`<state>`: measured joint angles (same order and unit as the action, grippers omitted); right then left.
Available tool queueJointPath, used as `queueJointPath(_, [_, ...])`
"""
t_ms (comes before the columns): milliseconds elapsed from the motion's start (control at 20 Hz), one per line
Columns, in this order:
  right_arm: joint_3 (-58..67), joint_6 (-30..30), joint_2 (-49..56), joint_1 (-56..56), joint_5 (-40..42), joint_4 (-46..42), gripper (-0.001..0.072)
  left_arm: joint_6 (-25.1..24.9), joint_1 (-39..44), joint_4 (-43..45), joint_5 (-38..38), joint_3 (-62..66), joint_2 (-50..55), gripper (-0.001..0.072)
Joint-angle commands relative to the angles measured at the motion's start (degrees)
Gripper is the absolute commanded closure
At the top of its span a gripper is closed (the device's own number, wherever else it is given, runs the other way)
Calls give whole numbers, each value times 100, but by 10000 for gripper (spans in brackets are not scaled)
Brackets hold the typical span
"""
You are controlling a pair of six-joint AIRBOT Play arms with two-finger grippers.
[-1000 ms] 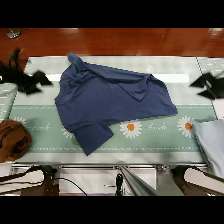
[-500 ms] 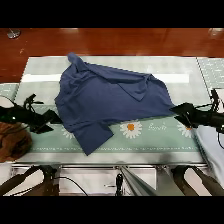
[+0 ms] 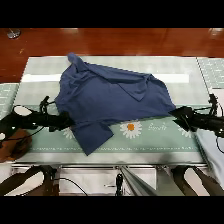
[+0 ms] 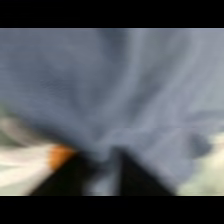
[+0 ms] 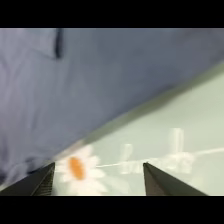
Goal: Fold the shirts.
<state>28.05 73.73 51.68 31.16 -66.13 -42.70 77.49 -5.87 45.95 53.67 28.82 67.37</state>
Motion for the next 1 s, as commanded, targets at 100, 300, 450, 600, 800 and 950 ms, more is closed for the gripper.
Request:
queueJointPath(100, [597, 1025, 382, 619, 107, -1932, 79, -212, 339, -240, -160, 315, 52, 679])
queueJointPath(300, [662, 796, 1165, 636, 398, -1294, 80, -293, 339, -245, -50, 568, 50, 679])
queueJointPath(450, [992, 529, 1954, 490, 422, -957, 80, -295, 339, -247, 37, 573, 46, 679])
queueJointPath(600, [1550, 553, 2632, -76, 485, -844, 80, -293, 339, -245, 98, 570, 46, 679])
queueJointPath(800, [2225, 774, 3143, -743, 857, -643, 80, -293, 339, -247, 186, 570, 46, 679])
queueJointPath(950, [2428, 874, 3451, -1121, 833, -647, 102, -293, 339, -245, 184, 573, 46, 679])
